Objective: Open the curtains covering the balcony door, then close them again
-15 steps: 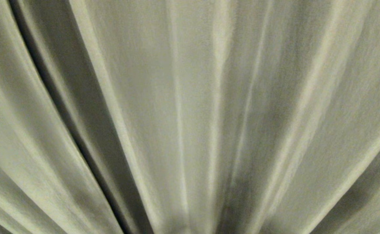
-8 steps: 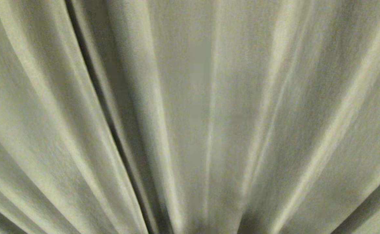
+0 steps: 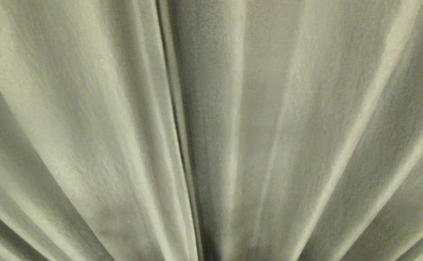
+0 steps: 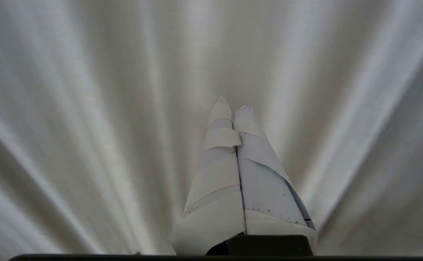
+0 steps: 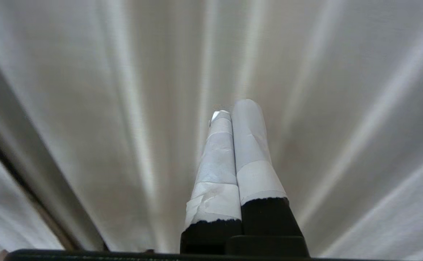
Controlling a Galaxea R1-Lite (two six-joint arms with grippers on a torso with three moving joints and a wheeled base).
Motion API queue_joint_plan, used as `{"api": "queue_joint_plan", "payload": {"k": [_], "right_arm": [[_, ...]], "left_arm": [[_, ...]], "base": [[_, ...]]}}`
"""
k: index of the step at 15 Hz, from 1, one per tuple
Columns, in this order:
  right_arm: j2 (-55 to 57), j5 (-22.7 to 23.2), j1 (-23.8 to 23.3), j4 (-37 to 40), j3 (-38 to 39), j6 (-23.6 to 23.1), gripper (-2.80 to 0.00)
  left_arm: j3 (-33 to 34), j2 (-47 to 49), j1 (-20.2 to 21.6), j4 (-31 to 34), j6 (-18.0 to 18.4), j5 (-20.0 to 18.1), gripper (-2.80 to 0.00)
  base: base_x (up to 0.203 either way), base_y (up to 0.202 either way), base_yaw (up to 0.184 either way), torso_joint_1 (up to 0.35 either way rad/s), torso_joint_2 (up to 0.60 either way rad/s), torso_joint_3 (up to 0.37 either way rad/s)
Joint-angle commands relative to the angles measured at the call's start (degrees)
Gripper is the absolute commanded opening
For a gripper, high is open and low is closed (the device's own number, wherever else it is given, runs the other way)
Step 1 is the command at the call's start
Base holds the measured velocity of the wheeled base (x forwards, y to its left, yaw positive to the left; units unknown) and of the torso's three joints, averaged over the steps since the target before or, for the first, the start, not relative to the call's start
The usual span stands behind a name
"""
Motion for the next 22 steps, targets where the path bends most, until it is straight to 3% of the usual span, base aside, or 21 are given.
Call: {"api": "queue_joint_plan", "payload": {"k": [1, 11, 22], "right_arm": [[0.09, 0.03, 0.00, -0.06, 0.01, -0.07, -2.80], [0.09, 0.03, 0.08, 0.02, 0.01, -0.07, -2.80], [0.09, 0.03, 0.00, 0.02, 0.01, -0.07, -2.80]], "left_arm": [[0.00, -0.02, 0.00, -0.02, -0.02, 0.03, -2.80], [0.00, -0.02, 0.00, -0.02, 0.07, 0.03, -2.80], [0.00, -0.02, 0.00, -0.02, 0.07, 0.03, -2.80]], "base": [[0.000, 0.190, 0.000, 0.005, 0.00, 0.002], [0.000, 0.171, 0.001, 0.004, 0.00, 0.002], [0.000, 0.000, 0.000, 0.000, 0.00, 0.000]]}}
